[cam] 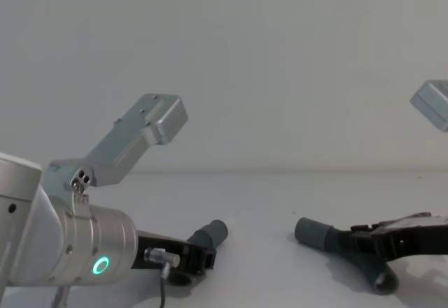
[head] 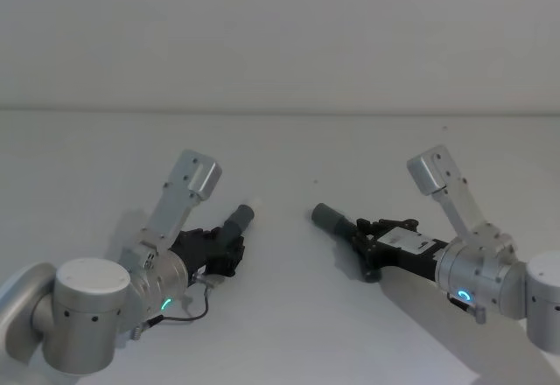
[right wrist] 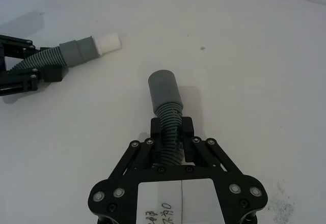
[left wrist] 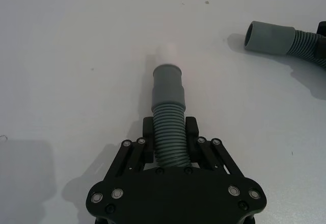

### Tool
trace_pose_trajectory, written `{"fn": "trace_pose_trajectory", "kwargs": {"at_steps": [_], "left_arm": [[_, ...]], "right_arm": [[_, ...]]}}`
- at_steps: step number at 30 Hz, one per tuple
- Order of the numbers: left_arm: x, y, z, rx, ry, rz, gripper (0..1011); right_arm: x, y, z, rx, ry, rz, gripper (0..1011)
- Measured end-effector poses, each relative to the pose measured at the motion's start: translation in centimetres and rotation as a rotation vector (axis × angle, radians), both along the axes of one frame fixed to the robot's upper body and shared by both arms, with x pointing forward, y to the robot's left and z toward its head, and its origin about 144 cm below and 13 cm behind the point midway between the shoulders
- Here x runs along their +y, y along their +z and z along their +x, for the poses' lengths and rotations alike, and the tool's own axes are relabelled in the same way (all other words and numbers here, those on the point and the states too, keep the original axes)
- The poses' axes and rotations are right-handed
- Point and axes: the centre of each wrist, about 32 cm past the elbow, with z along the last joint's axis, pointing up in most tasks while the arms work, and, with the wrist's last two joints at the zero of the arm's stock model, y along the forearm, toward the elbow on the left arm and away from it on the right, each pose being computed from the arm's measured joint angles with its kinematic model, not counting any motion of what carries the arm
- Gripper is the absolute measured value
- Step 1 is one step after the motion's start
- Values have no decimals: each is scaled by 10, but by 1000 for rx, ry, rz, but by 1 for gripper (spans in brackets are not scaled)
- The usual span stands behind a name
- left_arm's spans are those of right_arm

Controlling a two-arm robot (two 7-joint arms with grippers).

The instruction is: Use both hands to pick up one end of the pipe from the table, align the ends, and insert them.

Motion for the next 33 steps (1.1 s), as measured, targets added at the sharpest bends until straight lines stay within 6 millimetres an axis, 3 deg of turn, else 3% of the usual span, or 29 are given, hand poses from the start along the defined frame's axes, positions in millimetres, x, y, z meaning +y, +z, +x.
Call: {"fn": "trace_pose_trajectory", "kwargs": {"at_steps": [33], "left_arm": [[1, -1, -1, -23, -10, 4, 339]], "right_arm": [[-1, 0, -1, -19, 3, -6, 226]]}}
